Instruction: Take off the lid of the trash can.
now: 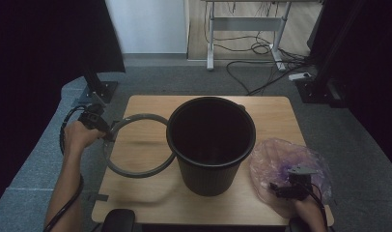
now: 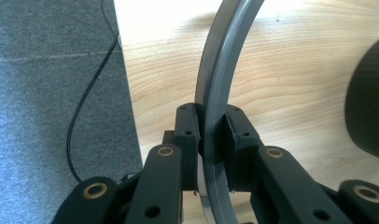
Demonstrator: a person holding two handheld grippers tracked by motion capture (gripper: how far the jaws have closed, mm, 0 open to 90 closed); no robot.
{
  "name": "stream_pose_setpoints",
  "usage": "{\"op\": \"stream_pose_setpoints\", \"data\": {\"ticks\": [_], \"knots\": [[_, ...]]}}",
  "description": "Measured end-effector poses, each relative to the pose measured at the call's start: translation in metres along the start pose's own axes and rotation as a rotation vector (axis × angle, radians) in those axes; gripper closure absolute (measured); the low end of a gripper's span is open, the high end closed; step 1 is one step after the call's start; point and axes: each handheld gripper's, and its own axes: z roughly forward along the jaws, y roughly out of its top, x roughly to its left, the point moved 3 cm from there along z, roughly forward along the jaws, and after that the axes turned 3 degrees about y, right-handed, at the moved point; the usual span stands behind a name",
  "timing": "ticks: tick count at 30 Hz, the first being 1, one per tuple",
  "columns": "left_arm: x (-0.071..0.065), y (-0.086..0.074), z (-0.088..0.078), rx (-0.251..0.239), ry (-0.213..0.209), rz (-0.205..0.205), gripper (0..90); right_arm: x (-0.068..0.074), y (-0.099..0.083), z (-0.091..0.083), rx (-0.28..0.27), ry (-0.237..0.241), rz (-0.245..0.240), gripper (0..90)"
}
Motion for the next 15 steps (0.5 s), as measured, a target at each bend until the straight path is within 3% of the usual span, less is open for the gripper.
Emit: {"op": "stream_pose_setpoints", "data": {"ticks": [15], "knots": [[0.009, -0.003, 0.046, -0.021, -0.012, -0.025, 77.5, 0.000, 0.000, 0.000, 0.000, -0.001, -0.001, 0.0]]}}
